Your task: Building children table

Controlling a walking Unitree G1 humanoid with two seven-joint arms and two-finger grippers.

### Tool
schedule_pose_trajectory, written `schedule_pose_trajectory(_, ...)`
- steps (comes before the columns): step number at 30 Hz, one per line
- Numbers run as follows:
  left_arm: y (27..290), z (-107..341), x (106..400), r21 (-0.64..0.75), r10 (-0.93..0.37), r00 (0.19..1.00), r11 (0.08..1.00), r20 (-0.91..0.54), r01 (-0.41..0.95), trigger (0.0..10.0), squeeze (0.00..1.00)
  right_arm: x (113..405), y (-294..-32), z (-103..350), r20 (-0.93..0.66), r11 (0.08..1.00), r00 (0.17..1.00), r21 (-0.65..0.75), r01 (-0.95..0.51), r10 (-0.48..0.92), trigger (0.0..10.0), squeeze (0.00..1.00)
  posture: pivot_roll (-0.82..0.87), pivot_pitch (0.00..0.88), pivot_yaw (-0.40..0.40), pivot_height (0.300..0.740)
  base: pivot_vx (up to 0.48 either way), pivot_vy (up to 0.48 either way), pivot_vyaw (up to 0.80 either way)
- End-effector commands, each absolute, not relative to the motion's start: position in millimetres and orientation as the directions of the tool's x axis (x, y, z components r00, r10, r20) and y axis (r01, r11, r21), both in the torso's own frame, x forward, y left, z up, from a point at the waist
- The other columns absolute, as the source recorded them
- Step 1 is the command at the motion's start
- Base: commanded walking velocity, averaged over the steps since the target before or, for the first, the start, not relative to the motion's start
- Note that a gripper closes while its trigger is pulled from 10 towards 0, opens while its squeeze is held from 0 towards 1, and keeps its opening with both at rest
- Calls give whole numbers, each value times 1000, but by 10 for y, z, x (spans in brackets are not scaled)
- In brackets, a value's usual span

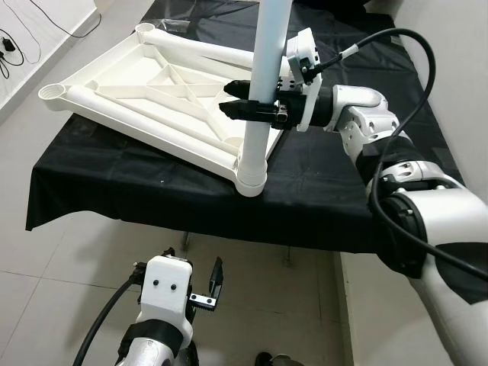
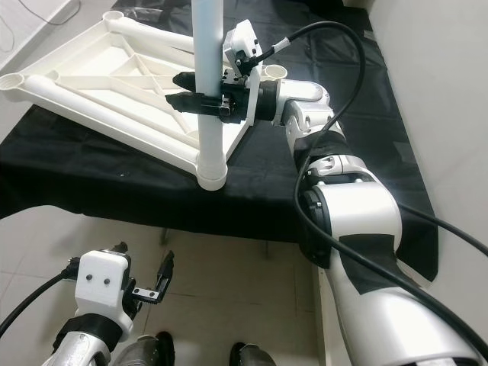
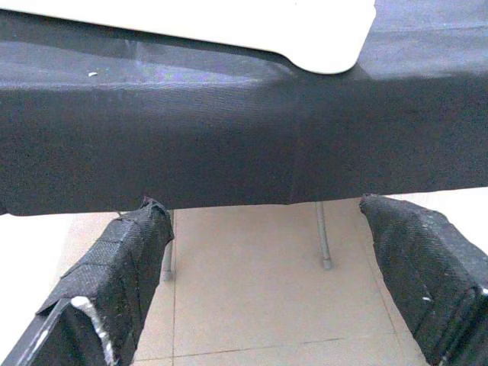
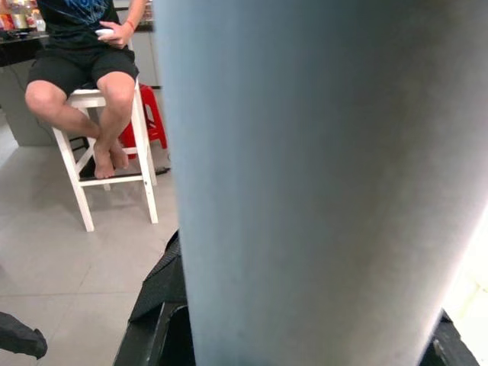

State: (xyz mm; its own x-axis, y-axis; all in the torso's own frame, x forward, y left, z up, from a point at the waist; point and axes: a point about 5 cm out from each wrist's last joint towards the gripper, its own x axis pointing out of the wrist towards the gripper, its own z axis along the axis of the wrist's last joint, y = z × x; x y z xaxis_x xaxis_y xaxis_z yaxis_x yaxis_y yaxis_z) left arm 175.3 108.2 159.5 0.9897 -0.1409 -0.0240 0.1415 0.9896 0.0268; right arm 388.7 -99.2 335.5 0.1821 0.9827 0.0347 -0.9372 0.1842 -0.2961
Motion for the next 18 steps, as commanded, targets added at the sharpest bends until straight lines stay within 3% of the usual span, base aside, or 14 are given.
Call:
schedule_pose_trajectory(1,1094,1589,1731,36,-140,990,989,-28,141,10000,0,3895,-1016,3217,-13,174,184,-273,-946,983,10000,0,90,253,-72,740,0,0,0)
schedule_pose_trajectory(11,1100,1578,1742,38,-142,989,989,-30,143,10000,0,3874,-944,3018,-25,119,128,-229,-966,991,10000,0,87,256,-67,740,0,0,0)
schedule_pose_trajectory(15,1108,1579,1740,40,-138,990,989,-30,140,10000,0,3884,-934,2949,-26,143,153,-222,-965,988,10000,0,95,255,-67,740,0,0,0)
schedule_pose_trajectory(18,1117,1579,1736,42,-136,990,990,-31,137,10000,0,3928,-927,2879,-17,234,243,-209,-949,970,10000,0,95,255,-67,740,0,0,0)
